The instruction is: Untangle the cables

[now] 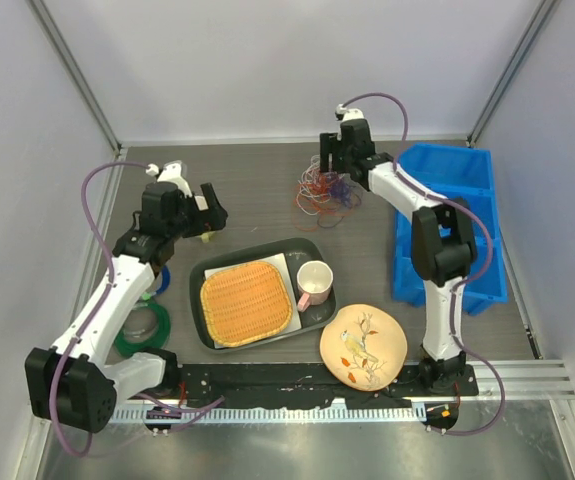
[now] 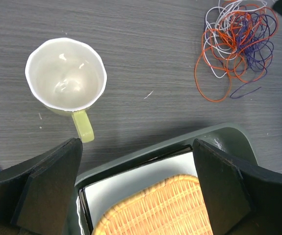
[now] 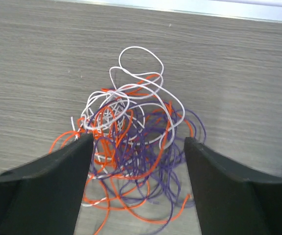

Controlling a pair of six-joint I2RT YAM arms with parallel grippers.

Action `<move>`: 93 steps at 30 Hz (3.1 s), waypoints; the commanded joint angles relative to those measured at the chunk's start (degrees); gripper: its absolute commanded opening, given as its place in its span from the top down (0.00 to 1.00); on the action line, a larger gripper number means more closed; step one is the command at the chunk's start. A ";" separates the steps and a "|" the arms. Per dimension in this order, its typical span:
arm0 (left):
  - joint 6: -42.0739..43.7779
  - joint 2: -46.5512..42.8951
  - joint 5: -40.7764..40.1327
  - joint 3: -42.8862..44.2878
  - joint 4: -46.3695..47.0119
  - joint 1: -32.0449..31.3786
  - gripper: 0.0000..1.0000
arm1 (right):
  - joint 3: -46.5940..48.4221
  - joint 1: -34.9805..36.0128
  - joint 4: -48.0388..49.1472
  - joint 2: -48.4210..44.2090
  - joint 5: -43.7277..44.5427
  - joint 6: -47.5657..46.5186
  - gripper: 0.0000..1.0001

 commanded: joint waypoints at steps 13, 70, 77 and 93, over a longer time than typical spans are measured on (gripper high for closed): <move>0.52 23.78 16.23 22.91 6.67 -1.24 0.00 | -1.42 -0.01 0.58 -6.73 -17.13 -5.25 0.99; 9.40 31.20 -22.95 38.33 2.88 -8.28 1.00 | -9.20 -1.68 -11.53 -28.28 7.19 -4.01 0.79; 8.86 26.44 -3.18 34.52 6.24 -8.28 1.00 | -11.21 -1.25 -6.55 -28.99 -15.44 -9.35 0.45; 7.55 18.79 5.27 31.19 6.05 -8.28 1.00 | -15.81 7.98 28.03 -14.23 -45.47 -22.81 0.25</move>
